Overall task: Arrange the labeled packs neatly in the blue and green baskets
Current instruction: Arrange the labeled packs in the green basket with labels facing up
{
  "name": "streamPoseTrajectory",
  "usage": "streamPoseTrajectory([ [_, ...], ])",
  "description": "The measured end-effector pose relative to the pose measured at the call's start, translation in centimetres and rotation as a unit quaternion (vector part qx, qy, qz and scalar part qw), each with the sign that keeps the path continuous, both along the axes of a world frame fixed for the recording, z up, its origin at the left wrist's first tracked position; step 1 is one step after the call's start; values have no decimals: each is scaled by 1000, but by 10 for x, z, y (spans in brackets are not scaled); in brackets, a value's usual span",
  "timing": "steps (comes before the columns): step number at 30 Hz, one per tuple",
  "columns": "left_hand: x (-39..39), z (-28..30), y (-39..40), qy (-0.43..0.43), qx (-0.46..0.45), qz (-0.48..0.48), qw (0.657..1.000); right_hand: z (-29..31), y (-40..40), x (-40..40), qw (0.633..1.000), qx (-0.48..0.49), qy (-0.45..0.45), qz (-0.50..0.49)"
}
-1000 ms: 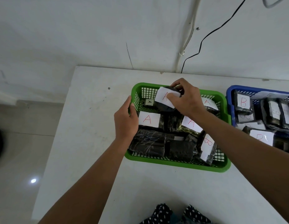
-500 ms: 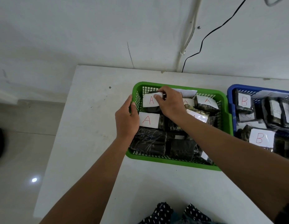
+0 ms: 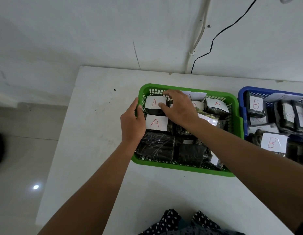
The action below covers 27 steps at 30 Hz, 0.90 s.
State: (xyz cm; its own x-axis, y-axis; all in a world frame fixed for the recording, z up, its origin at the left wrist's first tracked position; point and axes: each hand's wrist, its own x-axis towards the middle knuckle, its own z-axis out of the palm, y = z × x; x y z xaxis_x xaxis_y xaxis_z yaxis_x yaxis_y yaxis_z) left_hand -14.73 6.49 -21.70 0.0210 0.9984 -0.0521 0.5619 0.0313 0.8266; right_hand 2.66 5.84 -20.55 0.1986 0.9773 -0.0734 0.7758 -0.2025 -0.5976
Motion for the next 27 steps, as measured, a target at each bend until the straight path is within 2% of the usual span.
streamPoseTrajectory([
  [3, -3, 1, 1, 6, -12, -15, 1000, 14, -28, -6, 991, 74, -14, 108],
  [6, -11, 2, -7, 14, -29, -22, 999, 17, -64, -9, 969, 14, -56, 240],
  [8, -19, 1, -19, 17, -43, -30, 998, 15, -81, -9, 964, -24, -85, 252],
  [11, -30, -2, -39, 32, -45, -33, 998, 14, -92, -11, 967, -80, -100, 220],
  [13, -34, -2, -49, 36, -43, -27, 998, 16, -91, -15, 967, -130, -85, 203],
  [20, -37, 4, -48, 37, -47, -46, 997, 26, -91, -14, 960, -187, 134, 158],
  [22, -38, 10, -48, 36, -48, -37, 998, 29, -92, -7, 964, -165, 171, 120],
  [24, -39, 20, -50, 10, 6, -62, 998, 37, -88, 2, 962, -136, 231, 53],
  [27, -40, 36, -53, -29, 102, -170, 980, 46, -78, 16, 907, -162, 384, -56],
])
